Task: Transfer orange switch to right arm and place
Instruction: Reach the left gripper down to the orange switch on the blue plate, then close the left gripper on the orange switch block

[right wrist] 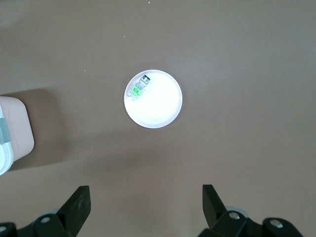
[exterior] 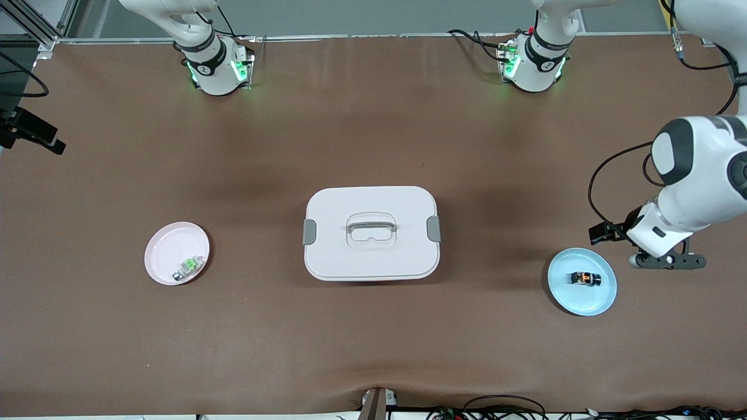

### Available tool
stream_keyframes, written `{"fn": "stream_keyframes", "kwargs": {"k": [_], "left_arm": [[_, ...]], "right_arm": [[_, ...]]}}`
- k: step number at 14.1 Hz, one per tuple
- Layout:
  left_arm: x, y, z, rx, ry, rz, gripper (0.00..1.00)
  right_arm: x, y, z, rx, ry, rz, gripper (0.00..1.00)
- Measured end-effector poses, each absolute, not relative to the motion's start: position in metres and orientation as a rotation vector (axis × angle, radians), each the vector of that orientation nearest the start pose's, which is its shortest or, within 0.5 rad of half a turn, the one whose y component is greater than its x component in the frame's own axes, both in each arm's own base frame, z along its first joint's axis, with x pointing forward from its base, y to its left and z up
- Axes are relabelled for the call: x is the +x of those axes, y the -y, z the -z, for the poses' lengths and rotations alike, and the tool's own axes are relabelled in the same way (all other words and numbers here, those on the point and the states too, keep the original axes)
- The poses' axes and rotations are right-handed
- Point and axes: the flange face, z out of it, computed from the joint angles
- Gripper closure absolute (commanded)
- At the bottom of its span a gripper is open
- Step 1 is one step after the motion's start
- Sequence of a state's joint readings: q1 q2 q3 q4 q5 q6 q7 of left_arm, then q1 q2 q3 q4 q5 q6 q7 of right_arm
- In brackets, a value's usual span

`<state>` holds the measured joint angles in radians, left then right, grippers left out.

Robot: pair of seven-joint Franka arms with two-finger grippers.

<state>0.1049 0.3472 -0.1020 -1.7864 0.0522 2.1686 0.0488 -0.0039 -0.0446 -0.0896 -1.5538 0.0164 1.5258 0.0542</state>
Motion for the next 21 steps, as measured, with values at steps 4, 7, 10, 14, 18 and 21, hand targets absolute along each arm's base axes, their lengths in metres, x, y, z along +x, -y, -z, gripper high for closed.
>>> {"fn": "stream_keyframes", "kwargs": {"k": [4,7,10,14,18,21], "left_arm": [[0.662,-0.021,-0.325,-3.138,-0.121,0.058,0.00],[0.670,-0.032,-0.291,-3.144,-0.097,0.100,0.00],[0.674,-0.034,-0.262,-3.150,-0.097,0.103,0.00],[0.676,-0.034,-0.235,-3.138,-0.144,0.100,0.03],[0.680,-0.036,-0.217,-3.126,-0.208,0.117,0.10],[0.683,-0.046,-0.210,-3.125,-0.236,0.113,0.12]], "right_arm": [[0.534,0.049,-0.653,-3.113,-0.229,0.027,0.00],[0.534,0.049,-0.653,-3.113,-0.228,0.027,0.00],[0.534,0.049,-0.653,-3.113,-0.228,0.027,0.00],[0.534,0.049,-0.653,-3.113,-0.228,0.027,0.00],[0.534,0.049,-0.653,-3.113,-0.228,0.027,0.00],[0.534,0.049,-0.653,-3.113,-0.228,0.027,0.00]]}}
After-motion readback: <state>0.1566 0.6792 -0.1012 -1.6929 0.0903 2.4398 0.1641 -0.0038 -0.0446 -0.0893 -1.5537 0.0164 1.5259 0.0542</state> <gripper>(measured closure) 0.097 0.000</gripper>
